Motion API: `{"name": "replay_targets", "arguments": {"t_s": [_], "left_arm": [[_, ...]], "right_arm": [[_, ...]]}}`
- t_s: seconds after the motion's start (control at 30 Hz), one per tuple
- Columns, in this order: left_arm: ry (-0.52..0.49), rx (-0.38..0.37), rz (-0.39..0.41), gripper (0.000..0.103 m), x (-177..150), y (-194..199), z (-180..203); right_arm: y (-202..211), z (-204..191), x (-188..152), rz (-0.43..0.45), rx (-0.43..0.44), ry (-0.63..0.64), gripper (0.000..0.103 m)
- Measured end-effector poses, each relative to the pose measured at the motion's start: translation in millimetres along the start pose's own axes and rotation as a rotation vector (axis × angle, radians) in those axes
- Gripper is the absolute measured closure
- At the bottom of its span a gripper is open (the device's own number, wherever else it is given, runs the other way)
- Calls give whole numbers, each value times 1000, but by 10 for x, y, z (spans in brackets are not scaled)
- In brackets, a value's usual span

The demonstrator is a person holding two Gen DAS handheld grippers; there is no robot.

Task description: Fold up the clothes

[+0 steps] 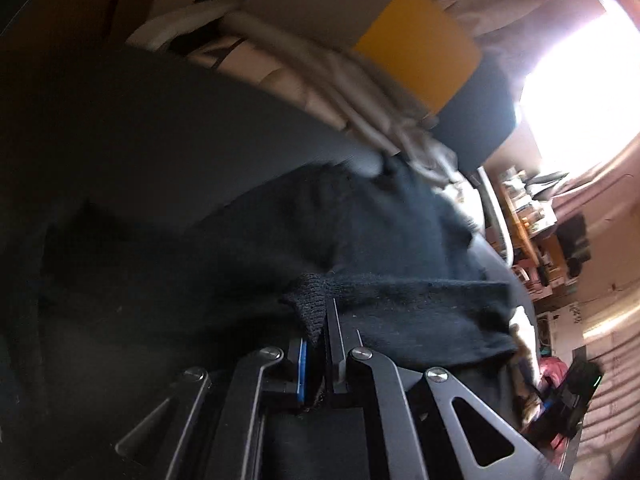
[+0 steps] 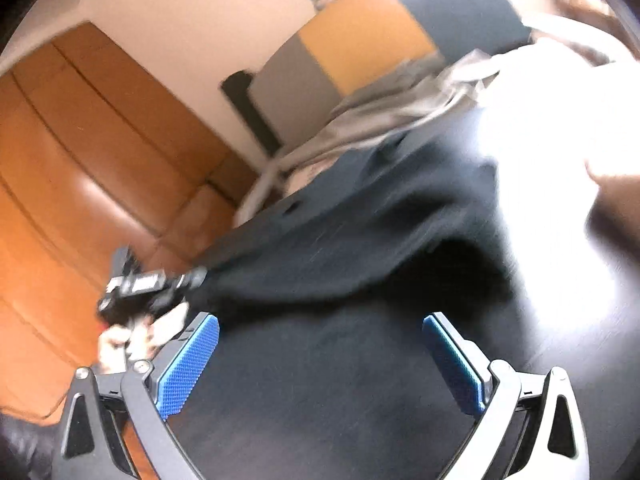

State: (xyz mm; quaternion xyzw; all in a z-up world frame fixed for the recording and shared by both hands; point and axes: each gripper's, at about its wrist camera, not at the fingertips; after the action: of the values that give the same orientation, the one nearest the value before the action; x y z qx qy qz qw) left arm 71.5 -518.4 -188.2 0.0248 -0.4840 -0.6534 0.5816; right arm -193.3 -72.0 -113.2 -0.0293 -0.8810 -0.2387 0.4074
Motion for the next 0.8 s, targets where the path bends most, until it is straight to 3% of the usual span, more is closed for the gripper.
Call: {"name": "replay_targets", "arguments": {"t_s": [0.13,0.27,0.3,0.43,0.53,0.6,0.7,0.8], "left_arm": [[18,-29,-16,99,-78,-57,-138],[2,-41,-31,99,-75,-99,-122],[-3,-50,-33,98,-58,-113,-104],[-57,-39,-58,98,-38,-166,-32],[-125,10,-95,98,-93,-190,9],[-155,32,-99,98,-109,-171,52],[-185,42,-97,98,-114,-139,109],[-193,39,-96,98,-111,-128,144]], "right_arm": [[-256,163,513,-15,-168,135,3],[-757,316,807,-114,-210,179,40],[-931,363,832,-163,-199,170,43],[-1356,554,798,-292,-174,120,43],[-1404,582,823,-296,-95,64,31],[-1436,514,769,-342,-23,68,31],[-1355,440,725,-352,-57,188,31],[-1262,618,818,-290,-155,114,32]]}}
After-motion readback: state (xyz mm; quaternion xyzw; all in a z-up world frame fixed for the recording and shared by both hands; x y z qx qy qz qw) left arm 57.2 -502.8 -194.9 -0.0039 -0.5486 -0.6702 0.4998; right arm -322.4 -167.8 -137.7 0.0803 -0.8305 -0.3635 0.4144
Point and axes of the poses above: each gripper's, at about its wrist camera, not at the fingertips, and y roughly against the way its jaws point, z to its right, x to its top, and after that the axes turned 12 degrees about z, right-handed
